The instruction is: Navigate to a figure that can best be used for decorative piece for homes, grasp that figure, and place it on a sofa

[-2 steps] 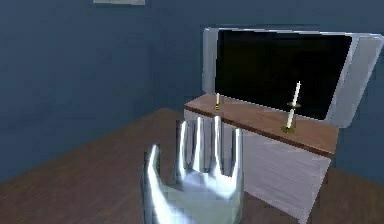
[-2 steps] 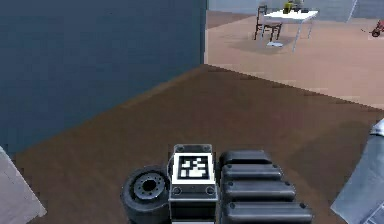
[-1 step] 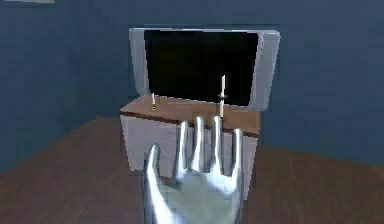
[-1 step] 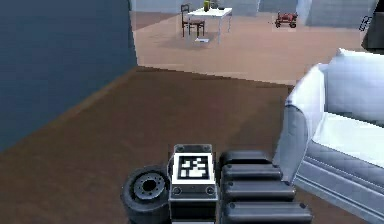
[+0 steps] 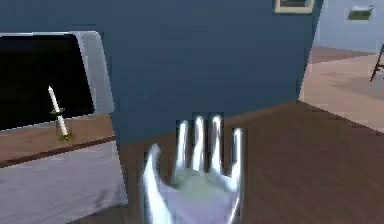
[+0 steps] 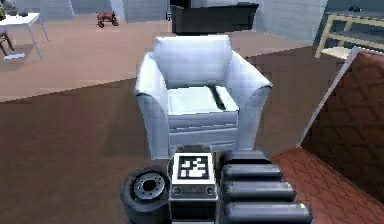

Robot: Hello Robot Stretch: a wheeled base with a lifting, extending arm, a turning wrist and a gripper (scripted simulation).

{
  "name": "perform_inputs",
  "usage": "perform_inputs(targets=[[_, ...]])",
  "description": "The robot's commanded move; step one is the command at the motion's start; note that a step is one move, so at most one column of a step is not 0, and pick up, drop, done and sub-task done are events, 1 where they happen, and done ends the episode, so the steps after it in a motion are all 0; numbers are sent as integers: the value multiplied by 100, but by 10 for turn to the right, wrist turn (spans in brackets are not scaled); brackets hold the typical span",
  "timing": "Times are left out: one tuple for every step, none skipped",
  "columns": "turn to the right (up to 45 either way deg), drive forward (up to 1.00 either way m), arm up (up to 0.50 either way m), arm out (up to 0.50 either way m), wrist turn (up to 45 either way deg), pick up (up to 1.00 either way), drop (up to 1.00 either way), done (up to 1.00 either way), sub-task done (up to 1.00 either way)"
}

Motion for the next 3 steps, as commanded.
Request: perform_inputs(targets=[[450, 0, 0, 0, 0, 0, 0, 0, 0], [450, 0, 0, 0, 0, 0, 0, 0, 0], [270, 0, 0, 0, 0, 0, 0, 0, 0]])
